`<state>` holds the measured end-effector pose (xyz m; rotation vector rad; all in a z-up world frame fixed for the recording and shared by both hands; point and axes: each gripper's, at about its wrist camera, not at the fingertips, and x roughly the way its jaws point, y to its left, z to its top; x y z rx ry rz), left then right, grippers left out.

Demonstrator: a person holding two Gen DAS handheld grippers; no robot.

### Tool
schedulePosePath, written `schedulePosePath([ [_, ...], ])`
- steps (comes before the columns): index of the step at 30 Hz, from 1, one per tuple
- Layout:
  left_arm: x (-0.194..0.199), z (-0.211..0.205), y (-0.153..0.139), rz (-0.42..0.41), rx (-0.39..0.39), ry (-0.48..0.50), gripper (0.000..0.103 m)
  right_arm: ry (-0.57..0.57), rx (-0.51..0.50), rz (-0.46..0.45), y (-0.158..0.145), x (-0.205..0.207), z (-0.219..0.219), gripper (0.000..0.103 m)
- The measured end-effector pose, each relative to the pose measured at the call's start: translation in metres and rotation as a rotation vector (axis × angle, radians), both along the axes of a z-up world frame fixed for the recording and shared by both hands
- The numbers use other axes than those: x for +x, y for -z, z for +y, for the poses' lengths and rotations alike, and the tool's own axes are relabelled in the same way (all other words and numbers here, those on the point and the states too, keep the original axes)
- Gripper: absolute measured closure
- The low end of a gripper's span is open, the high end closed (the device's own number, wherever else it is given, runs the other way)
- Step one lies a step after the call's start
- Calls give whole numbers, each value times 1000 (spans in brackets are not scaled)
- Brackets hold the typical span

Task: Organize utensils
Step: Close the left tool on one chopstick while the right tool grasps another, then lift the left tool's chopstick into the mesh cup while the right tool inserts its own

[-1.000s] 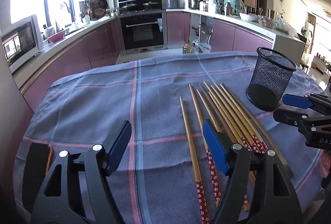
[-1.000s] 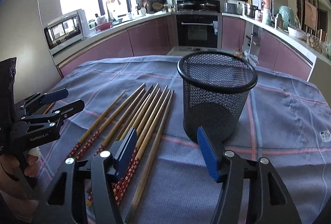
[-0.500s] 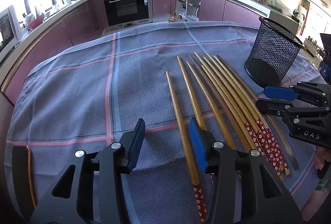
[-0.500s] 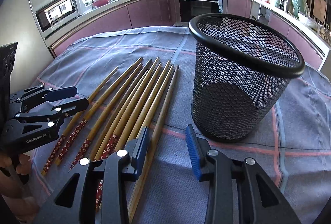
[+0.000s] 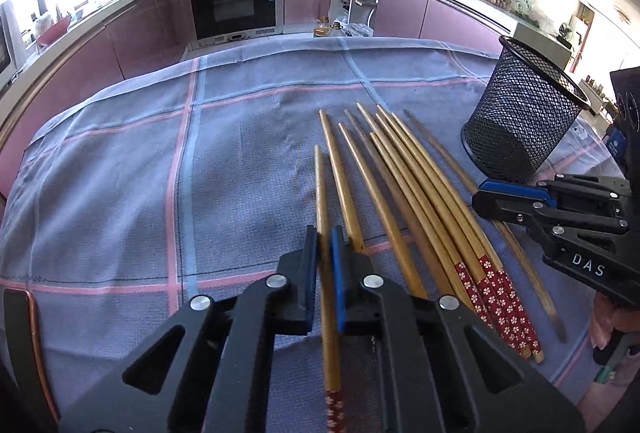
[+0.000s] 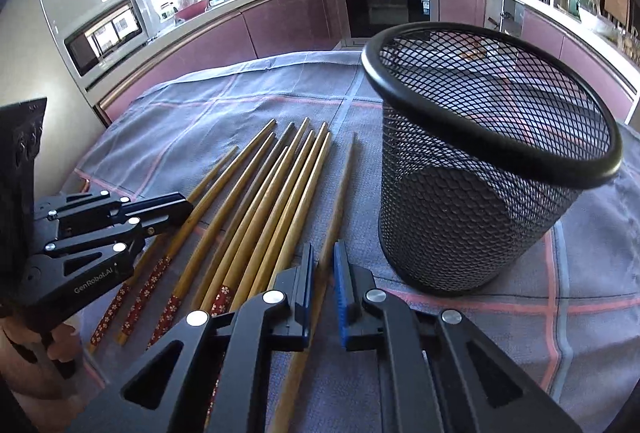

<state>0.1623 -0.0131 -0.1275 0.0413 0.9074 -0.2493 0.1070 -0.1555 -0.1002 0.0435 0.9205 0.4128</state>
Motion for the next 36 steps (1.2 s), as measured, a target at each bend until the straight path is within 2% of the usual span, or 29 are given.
schedulePosePath([
  [9, -21, 11, -23, -29, -82, 19, 96, -40, 68, -86, -26, -24, -8, 97],
  [19, -58, 22, -104, -158, -234, 123, 96, -33, 159, -279, -85, -57, -46, 97],
  [26, -83, 16, -157, -271, -318, 179, 96, -28, 199, -367, -114, -63, -68, 97],
  [32, -77, 0, -201, -342, -371, 199, 96, -24, 207, -448, -149, -59, -86, 97],
  [36, -69, -17, -230, -383, -386, 213, 96, -17, 177, -503, -170, -55, -93, 97],
])
